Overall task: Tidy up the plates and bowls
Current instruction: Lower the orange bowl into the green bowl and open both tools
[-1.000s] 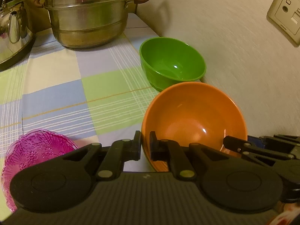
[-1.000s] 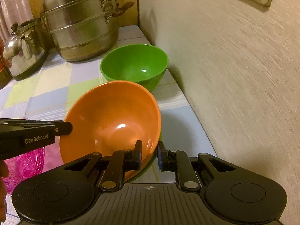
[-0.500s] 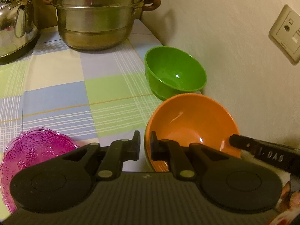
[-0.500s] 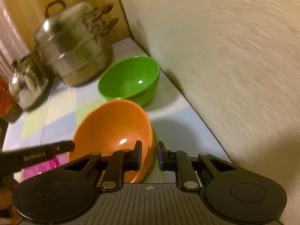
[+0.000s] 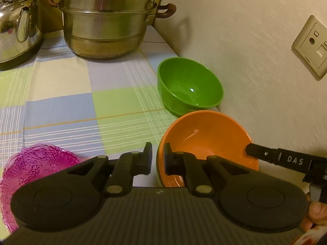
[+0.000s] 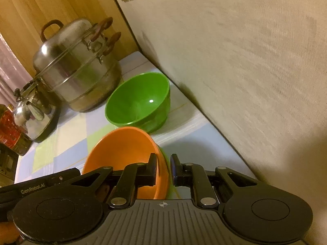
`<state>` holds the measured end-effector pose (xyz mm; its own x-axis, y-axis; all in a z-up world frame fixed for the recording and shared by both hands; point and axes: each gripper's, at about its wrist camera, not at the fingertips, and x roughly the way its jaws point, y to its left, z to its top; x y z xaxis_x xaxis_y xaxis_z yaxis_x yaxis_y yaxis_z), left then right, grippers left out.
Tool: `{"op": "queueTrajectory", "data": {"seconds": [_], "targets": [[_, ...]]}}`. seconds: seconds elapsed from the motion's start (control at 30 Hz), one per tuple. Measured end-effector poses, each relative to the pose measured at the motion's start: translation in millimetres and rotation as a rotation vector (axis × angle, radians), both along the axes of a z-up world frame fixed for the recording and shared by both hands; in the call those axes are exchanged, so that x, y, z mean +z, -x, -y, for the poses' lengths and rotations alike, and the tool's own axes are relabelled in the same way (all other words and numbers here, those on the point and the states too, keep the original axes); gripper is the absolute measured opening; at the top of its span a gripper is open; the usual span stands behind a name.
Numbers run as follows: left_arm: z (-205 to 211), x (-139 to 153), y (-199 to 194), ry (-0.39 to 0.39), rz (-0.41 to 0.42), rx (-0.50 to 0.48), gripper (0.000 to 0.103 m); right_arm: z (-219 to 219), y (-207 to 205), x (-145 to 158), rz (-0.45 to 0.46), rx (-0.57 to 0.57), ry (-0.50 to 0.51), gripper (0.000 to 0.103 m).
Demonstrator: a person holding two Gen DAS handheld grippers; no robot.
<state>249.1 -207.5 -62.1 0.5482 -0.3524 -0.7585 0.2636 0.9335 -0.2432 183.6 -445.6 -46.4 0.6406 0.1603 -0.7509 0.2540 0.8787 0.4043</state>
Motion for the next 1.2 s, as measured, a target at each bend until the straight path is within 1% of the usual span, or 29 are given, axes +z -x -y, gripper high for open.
{"op": "queueTrajectory", "data": {"seconds": [0.13,0.5,0.57,0.67,0.77,0.83,0.87,0.97,1.1,1.17,1.2], "targets": [[-0.1,-1.8,-0.7,0.0,-0.005,0.002,0.008,2.0,-1.6,-8.5,-0.021,-0.009,-0.041,0.01],[-1.8,-1.3,2.4,0.005,-0.005,0.009,0.009,1.5,-1.0,-10.6,-0.027,-0.009,-0.039,0.01],[-2.8,-0.4,3.1,0.01,-0.005,0.012,0.009,2.2,0.5,-9.2,-0.02,-0.012,-0.051,0.01],[-5.4,1.7,5.9,0.017,-0.004,0.015,0.01,-1.2,5.0,-1.8,-0.002,-0.001,-0.019,0.01],[-7.0,5.9,10.0,0.024,0.002,0.018,0.013,-4.6,12.0,7.1,0.017,0.005,-0.003,0.012],[-8.5,9.7,14.3,0.028,0.005,0.023,0.017,-5.5,19.9,13.4,0.035,0.002,-0.01,0.013],[-8.8,11.7,16.8,0.028,0.006,0.024,0.018,-6.3,23.1,16.2,0.039,0.002,-0.014,0.013],[-9.9,19.1,26.2,0.029,0.017,0.029,0.022,-11.8,34.5,26.1,0.047,0.004,0.001,0.014],[-11.0,27.1,41.0,0.006,0.017,0.029,0.034,-21.2,50.8,37.3,0.032,0.006,0.039,0.015],[-11.5,31.5,47.8,-0.003,0.015,0.033,0.036,-26.6,59.1,41.2,0.024,0.01,0.054,0.019],[-12.1,34.1,52.5,-0.004,0.018,0.033,0.038,-29.2,63.2,42.5,0.022,0.011,0.057,0.024]]}}
